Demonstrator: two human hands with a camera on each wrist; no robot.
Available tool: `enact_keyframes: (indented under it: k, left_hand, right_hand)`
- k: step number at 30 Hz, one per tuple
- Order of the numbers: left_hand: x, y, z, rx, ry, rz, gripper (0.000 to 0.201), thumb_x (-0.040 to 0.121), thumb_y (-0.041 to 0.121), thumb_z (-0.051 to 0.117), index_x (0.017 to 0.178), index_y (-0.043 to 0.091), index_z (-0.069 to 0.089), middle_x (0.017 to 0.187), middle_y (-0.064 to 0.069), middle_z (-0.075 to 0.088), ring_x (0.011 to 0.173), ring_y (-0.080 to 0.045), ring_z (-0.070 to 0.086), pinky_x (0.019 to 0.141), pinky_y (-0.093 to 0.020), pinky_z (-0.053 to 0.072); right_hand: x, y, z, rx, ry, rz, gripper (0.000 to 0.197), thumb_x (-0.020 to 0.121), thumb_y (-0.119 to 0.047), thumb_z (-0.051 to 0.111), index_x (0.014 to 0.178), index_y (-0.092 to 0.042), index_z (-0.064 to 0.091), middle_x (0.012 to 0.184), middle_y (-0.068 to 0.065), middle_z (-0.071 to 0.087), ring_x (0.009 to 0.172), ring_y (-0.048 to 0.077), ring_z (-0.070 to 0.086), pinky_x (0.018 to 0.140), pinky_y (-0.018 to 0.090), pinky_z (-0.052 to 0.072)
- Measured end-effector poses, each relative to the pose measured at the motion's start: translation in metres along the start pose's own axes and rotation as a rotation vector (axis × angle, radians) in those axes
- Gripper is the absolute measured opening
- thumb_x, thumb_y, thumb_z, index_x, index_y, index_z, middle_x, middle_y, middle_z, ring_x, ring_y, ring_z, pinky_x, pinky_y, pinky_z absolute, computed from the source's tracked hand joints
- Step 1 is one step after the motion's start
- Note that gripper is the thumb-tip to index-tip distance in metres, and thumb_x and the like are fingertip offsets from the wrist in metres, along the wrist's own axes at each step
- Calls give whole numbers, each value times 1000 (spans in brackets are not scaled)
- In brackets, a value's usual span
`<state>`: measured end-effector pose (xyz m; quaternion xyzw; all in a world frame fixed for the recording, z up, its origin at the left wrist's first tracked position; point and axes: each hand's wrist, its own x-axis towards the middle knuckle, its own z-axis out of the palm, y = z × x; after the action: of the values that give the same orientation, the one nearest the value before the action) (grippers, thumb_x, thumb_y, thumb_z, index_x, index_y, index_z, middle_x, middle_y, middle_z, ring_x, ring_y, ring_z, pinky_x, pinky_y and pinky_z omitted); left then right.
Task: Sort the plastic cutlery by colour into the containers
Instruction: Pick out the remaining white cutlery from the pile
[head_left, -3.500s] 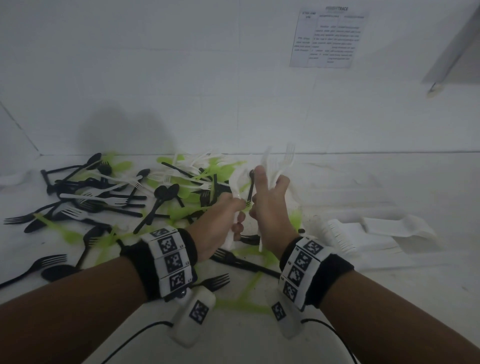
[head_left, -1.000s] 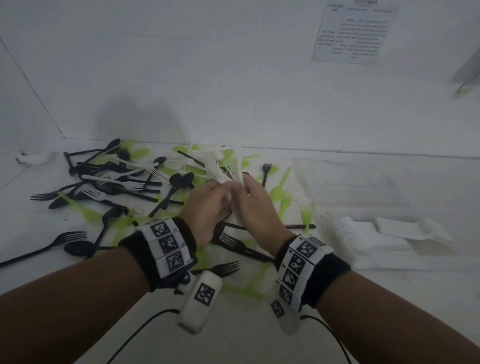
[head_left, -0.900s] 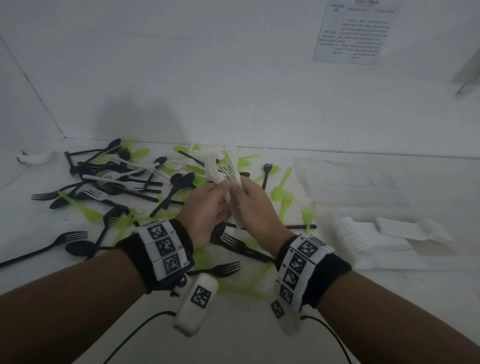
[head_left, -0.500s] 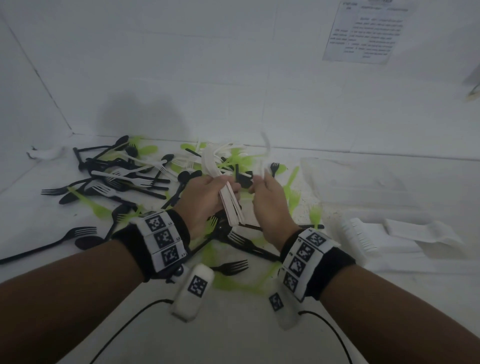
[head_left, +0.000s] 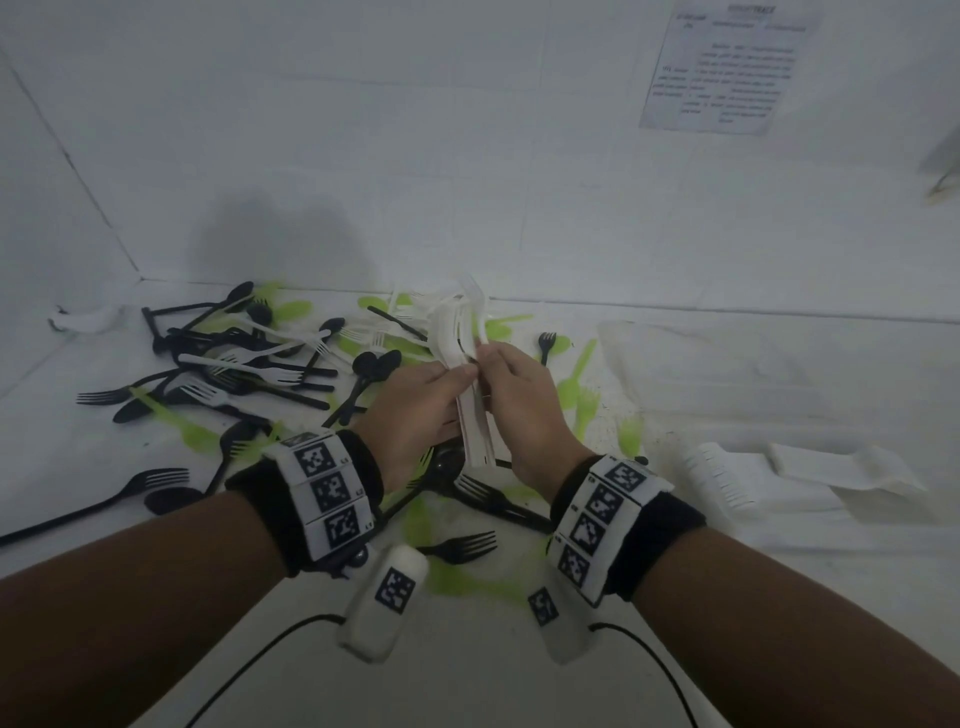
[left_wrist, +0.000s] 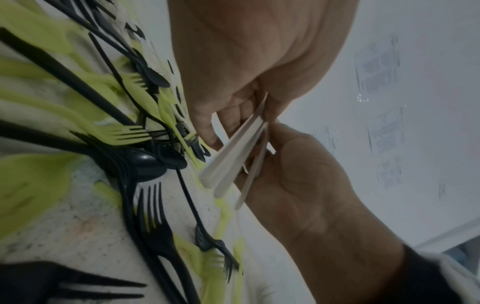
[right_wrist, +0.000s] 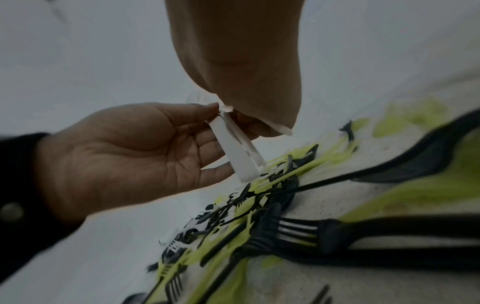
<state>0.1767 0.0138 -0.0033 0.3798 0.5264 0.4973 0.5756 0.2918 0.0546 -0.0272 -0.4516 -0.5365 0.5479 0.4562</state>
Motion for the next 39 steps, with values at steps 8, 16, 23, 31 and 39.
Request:
enact_keyframes:
  k: [8, 16, 23, 31, 39]
  left_hand:
    - [1, 2, 3, -45, -29, -12, 24, 106, 26, 55, 117, 12, 71, 106, -9, 77, 97, -23, 75, 84, -34, 61]
    - [6, 0, 2, -21, 125, -11, 21, 101, 15, 56, 107, 3, 72, 101, -19, 76, 94, -30, 75, 82, -45, 61]
    - [2, -2, -7, -139, 160, -49, 26, 103, 14, 52, 116, -3, 66, 107, -20, 75, 96, -30, 76, 66, -28, 61]
    - [-2, -3, -11, -144, 144, -28, 22, 99, 10, 58, 113, 0, 72, 109, -21, 75, 92, -30, 75, 65, -33, 62]
    - [2, -4, -15, -77, 211, 5, 20, 95, 13, 63, 107, 1, 75, 110, -26, 72, 92, -30, 74, 79, -41, 61]
  right_hand:
    - [7, -9, -1, 347, -100, 270, 32, 107, -29, 54, 126, -9, 70, 111, 16, 74, 95, 28, 72, 75, 39, 59]
    - [9, -2, -3, 284, 96, 229, 27, 106, -19, 47, 112, -15, 73, 97, 6, 72, 82, 16, 67, 65, 28, 53]
    - [0, 8, -15, 15, 49, 119, 35, 108, -19, 39, 136, -31, 57, 83, -9, 61, 73, 3, 53, 71, 20, 39]
    - [-20, 9, -4, -186, -119, -142, 31, 110, -18, 45, 123, -35, 67, 112, -23, 69, 112, 0, 63, 100, 32, 53]
    - [-20, -1, 8, -15, -154, -116, 36, 109, -9, 45, 116, -27, 76, 107, 1, 77, 100, 15, 72, 91, 42, 59]
